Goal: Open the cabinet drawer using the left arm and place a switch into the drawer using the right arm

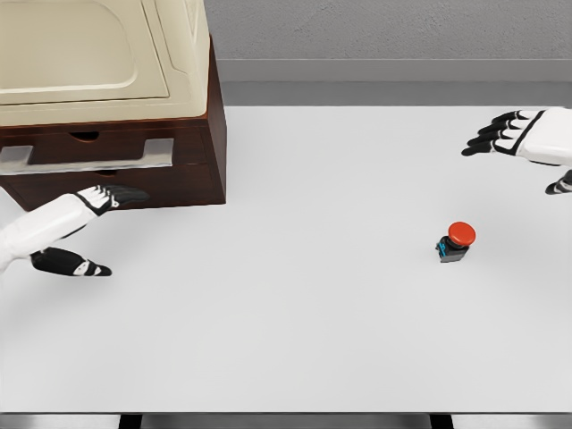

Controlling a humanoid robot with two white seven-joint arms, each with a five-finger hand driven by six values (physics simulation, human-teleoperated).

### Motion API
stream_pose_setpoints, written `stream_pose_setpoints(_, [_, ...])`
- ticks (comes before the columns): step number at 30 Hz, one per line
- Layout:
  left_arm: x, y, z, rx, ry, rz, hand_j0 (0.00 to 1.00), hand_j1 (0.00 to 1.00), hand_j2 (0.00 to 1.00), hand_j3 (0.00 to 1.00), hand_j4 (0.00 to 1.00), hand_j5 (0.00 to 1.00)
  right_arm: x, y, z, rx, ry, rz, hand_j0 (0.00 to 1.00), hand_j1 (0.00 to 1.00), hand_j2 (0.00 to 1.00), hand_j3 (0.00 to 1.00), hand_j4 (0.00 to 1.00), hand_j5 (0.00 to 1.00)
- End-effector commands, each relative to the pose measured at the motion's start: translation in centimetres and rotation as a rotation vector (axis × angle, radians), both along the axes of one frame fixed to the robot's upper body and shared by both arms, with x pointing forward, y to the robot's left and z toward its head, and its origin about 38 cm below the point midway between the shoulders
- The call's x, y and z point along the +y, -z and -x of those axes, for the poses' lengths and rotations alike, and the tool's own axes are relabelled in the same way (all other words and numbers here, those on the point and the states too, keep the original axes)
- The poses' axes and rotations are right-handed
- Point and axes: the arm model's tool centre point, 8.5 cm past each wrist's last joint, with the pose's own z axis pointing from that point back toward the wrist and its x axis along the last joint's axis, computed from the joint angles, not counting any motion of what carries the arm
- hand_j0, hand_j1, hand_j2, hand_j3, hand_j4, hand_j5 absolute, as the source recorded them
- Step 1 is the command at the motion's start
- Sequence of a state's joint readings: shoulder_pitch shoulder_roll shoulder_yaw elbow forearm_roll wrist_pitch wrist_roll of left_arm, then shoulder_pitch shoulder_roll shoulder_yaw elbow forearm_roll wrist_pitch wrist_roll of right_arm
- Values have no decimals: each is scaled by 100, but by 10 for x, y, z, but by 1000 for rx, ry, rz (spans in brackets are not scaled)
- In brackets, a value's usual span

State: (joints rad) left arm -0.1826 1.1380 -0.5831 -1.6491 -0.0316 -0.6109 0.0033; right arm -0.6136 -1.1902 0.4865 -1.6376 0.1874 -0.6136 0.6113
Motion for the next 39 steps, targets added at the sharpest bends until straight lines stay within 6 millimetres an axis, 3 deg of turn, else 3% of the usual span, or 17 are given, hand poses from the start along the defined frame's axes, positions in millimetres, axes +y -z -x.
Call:
stream_pose_setpoints(1, [-8,-4,3,-5,22,16,100,100,100,100,100,100,3,-1,1,0,-9,-4,100,100,100,100,100,100])
stream_pose_setpoints(5, [-19,9,8,39,61,12,100,100,100,100,100,100,10,3,3,8,-29,-10,100,100,100,100,100,100])
stream_pose_setpoints(7, [-21,7,9,36,68,14,100,100,100,100,100,100,16,26,5,70,-45,7,100,100,100,100,100,100])
stream_pose_setpoints(10, [-23,2,8,44,100,-25,100,100,100,100,100,100,22,43,6,110,-63,10,100,100,100,100,100,100])
stream_pose_setpoints(12, [-43,-3,15,84,224,-104,100,100,100,100,100,100,26,58,7,125,-70,41,100,100,100,100,100,100])
stream_pose_setpoints(14, [-48,-9,10,78,254,-132,100,100,100,100,100,100,26,58,7,121,-71,50,100,100,100,100,100,100])
stream_pose_setpoints(20, [-13,-52,3,62,188,-169,100,100,100,100,100,100,25,79,9,150,-74,124,100,100,100,100,100,100])
stream_pose_setpoints(28, [-12,-54,4,132,194,-137,100,100,100,100,100,100,26,76,8,141,-74,117,100,100,100,100,100,100])
stream_pose_setpoints(32, [-6,-89,-7,93,172,-110,100,100,100,100,100,100,24,63,4,109,-65,102,100,100,100,100,100,100])
stream_pose_setpoints(34, [-10,-85,-7,111,186,-109,100,100,100,100,100,100,28,63,6,108,-80,101,100,100,100,100,100,100])
stream_pose_setpoints(39, [-10,-96,-10,100,179,-69,100,100,100,100,100,100,37,82,14,162,-113,118,100,100,100,100,100,100])
